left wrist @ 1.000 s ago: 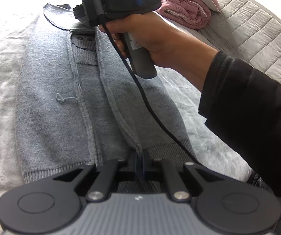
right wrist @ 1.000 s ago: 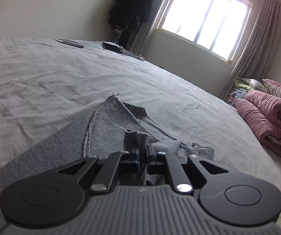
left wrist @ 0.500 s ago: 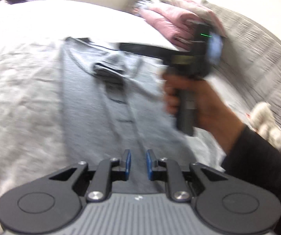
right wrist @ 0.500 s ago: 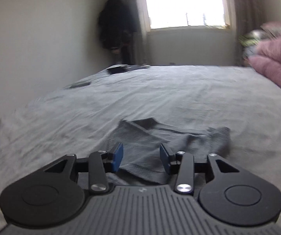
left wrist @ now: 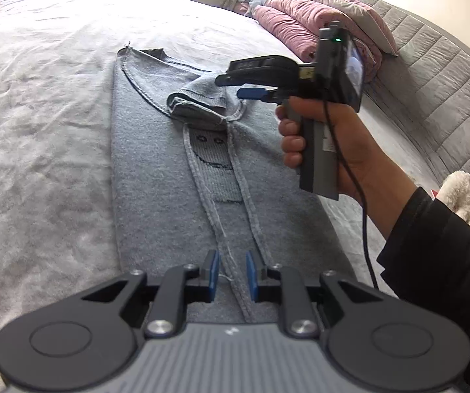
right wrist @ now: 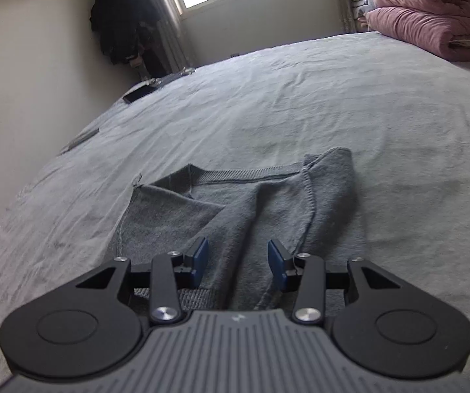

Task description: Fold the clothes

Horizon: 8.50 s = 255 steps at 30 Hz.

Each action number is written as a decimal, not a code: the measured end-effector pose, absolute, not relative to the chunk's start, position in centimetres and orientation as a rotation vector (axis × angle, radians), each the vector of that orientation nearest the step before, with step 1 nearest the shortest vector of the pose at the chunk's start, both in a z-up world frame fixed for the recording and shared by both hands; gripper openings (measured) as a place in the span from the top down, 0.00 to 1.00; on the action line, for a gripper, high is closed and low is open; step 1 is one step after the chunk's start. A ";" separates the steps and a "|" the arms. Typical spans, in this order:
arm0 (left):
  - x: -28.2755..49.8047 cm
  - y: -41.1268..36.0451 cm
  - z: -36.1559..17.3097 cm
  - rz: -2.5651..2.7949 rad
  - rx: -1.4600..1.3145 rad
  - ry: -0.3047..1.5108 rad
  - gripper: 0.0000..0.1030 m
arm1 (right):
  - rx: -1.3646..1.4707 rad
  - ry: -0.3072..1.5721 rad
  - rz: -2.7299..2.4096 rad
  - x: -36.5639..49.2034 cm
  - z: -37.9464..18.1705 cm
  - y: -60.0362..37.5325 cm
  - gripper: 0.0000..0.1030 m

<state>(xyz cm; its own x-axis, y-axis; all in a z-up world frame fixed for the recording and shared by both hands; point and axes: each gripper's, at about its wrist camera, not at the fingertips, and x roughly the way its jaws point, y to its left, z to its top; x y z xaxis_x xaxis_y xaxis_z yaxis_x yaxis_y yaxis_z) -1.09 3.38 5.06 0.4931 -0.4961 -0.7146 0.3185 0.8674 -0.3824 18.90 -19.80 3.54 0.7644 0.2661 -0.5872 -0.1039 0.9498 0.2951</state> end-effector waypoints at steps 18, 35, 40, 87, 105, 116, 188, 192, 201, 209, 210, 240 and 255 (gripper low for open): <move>-0.3 5.2 5.7 -0.429 -0.257 0.910 0.81 | 0.472 0.599 0.144 19.0 5.0 -22.4 0.55; 0.7 4.7 5.0 -0.398 -0.226 0.927 0.80 | 0.076 0.610 -0.050 21.9 3.3 -26.5 0.55; 1.5 4.4 4.7 -0.396 -0.224 0.938 0.80 | 0.069 0.626 -0.022 23.8 2.7 -26.5 0.55; 2.8 1.8 3.0 -0.445 -0.156 0.996 0.80 | 0.157 0.584 0.141 26.7 3.0 -29.4 0.94; 2.8 1.5 3.2 -0.440 -0.151 0.986 0.78 | 0.225 0.616 0.122 21.9 4.1 -30.5 0.39; 1.6 2.1 3.7 -0.430 -0.169 0.958 0.78 | 0.410 0.798 0.248 6.5 4.9 -30.0 0.39; -9.9 -2.6 1.1 -0.566 -0.433 0.950 0.60 | 0.486 0.679 0.259 -17.2 1.8 -26.8 0.56; -10.3 -3.0 0.9 -0.555 -0.391 0.941 0.64 | 0.406 0.696 0.244 -16.8 1.4 -25.7 0.61; -11.3 -3.0 2.4 -0.656 -0.516 0.867 0.92 | 0.862 0.594 0.263 -18.2 0.7 -30.8 0.93; -11.0 -3.9 0.3 -0.600 -0.416 0.957 0.92 | 0.683 0.710 0.217 -18.1 -0.2 -29.1 0.91; -11.0 -3.8 0.2 -0.598 -0.409 0.958 0.92 | 0.676 0.711 0.218 -18.1 0.1 -29.1 0.89; -11.5 7.9 3.9 -0.375 -0.554 0.822 0.67 | 0.568 0.698 0.137 -15.9 1.0 -28.3 0.86; -12.0 6.5 1.8 -0.376 -0.492 0.898 0.67 | 0.186 0.649 0.378 -17.2 1.5 -19.8 0.83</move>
<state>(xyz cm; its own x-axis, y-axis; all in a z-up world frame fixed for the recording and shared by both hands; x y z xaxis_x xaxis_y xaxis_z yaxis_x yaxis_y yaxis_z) -11.96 6.55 1.81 0.5715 -0.5054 -0.6465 0.1057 0.8266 -0.5527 -17.19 -19.81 1.51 0.7318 0.3987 -0.5528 -0.2839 0.9157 0.2845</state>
